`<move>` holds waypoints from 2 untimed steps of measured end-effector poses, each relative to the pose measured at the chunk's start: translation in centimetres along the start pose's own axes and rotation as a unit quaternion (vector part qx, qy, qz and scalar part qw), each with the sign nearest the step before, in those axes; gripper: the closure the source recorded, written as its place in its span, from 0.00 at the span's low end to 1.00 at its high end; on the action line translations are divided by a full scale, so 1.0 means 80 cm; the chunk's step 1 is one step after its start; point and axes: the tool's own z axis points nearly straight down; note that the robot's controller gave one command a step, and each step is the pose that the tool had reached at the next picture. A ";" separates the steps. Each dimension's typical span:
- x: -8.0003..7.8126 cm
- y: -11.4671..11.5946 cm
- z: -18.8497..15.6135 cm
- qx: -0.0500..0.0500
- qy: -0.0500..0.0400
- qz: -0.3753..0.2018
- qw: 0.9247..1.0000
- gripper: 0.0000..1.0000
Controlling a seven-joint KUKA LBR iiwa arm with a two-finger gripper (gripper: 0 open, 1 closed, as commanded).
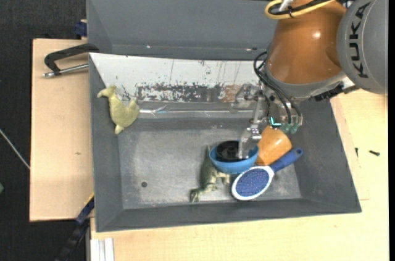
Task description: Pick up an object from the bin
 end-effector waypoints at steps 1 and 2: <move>0.027 -0.062 0.137 0.000 -0.009 -0.089 0.996 0.00; 0.033 -0.069 0.146 0.000 -0.011 -0.028 1.000 0.00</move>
Offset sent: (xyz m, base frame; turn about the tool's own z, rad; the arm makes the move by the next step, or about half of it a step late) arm -0.0287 -0.0558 -0.1257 -0.1800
